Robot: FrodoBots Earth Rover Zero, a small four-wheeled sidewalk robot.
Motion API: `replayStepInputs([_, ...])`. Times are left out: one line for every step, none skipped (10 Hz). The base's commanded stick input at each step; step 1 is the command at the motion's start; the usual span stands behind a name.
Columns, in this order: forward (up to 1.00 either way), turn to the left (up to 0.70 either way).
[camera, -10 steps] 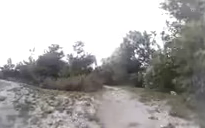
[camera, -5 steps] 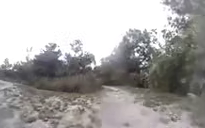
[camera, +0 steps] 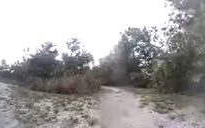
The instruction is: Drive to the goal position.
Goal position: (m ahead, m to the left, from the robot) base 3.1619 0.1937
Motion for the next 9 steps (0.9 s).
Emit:
replayStepInputs([0.85,0.00])
replayStepInputs([0.85,0.00])
replayStepInputs([0.85,0.00])
replayStepInputs([0.85,-0.11])
replayStepInputs([0.85,-0.31])
replayStepInputs([0.85,-0.20])
replayStepInputs([0.85,-0.09])
replayStepInputs([0.85,0.00])
replayStepInputs([0.85,0.00])
